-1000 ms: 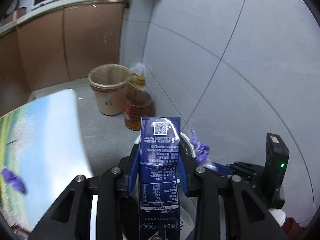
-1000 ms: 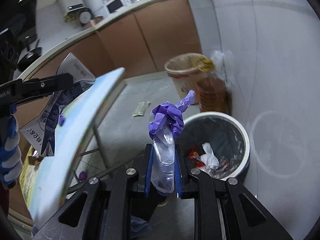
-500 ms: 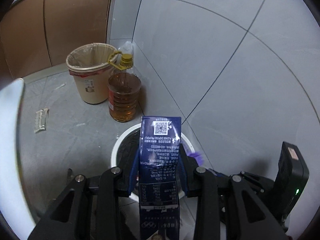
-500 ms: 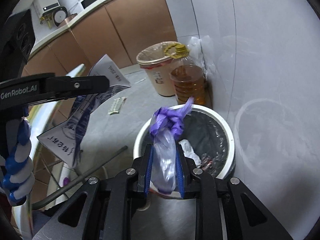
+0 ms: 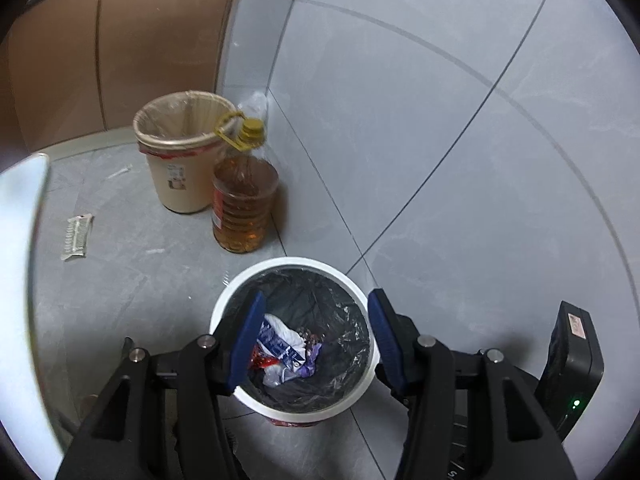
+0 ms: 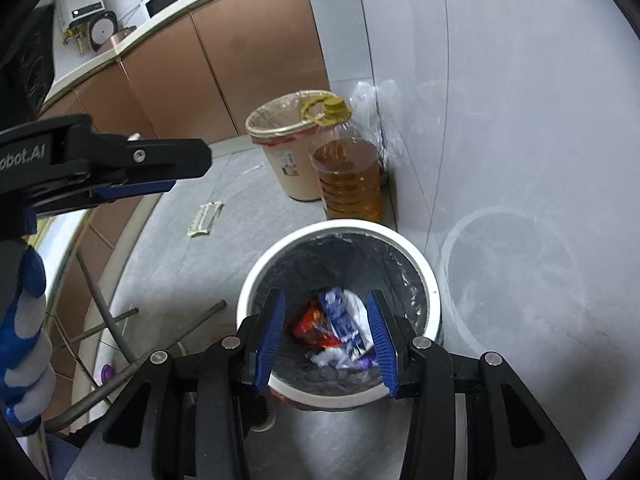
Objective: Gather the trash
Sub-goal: 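Move both tools back over the table toward the remaining trash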
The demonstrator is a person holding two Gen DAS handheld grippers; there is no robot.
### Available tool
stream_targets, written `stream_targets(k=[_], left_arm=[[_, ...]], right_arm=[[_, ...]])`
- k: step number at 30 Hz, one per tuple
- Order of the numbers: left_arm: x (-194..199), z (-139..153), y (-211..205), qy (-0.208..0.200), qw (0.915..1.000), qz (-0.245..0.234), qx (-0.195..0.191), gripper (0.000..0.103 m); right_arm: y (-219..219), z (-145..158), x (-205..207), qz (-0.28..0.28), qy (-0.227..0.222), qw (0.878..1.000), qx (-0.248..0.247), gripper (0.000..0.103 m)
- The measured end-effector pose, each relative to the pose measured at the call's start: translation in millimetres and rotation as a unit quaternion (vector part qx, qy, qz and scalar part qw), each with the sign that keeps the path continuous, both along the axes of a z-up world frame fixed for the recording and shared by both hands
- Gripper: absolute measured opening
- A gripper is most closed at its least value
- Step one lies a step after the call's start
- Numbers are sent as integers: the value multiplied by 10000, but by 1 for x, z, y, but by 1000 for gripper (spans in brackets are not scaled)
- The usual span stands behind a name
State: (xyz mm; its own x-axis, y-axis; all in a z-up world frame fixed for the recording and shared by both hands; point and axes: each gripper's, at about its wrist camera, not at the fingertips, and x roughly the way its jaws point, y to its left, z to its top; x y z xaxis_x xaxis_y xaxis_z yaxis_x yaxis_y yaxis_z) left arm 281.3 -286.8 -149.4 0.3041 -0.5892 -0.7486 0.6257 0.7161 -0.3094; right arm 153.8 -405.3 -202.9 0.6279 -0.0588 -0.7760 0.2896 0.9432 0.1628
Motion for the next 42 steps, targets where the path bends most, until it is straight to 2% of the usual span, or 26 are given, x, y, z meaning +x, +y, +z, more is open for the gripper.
stream_targets(k=[6,11,12,14,20,33,42], left_arm=[[-23,44,36,-318,9985,344,-271,52],[-53,83,75,-649,9954,542,-451,52],[-60,91,85,-708,9945,594,-495,52],[-73,105,105,-828,9922,723,-587,61],[-105,134,159,-1193,9845,1082,-691,62],[-171,160,251,-1649,9697,1589,-849,62],[-210,169,310,-1940,9581,1847,-1015,65]], right_arm=[[19,36,-11,128,-331,9993,-134,44],[38,79,-26,223,-722,9968,-249,46],[43,89,-30,245,-815,9960,-275,46],[51,108,-38,295,-993,9941,-310,48],[84,160,-61,553,-1417,9874,-433,49],[147,236,-114,1006,-1947,9730,-722,52],[180,265,-135,1239,-2116,9661,-812,53]])
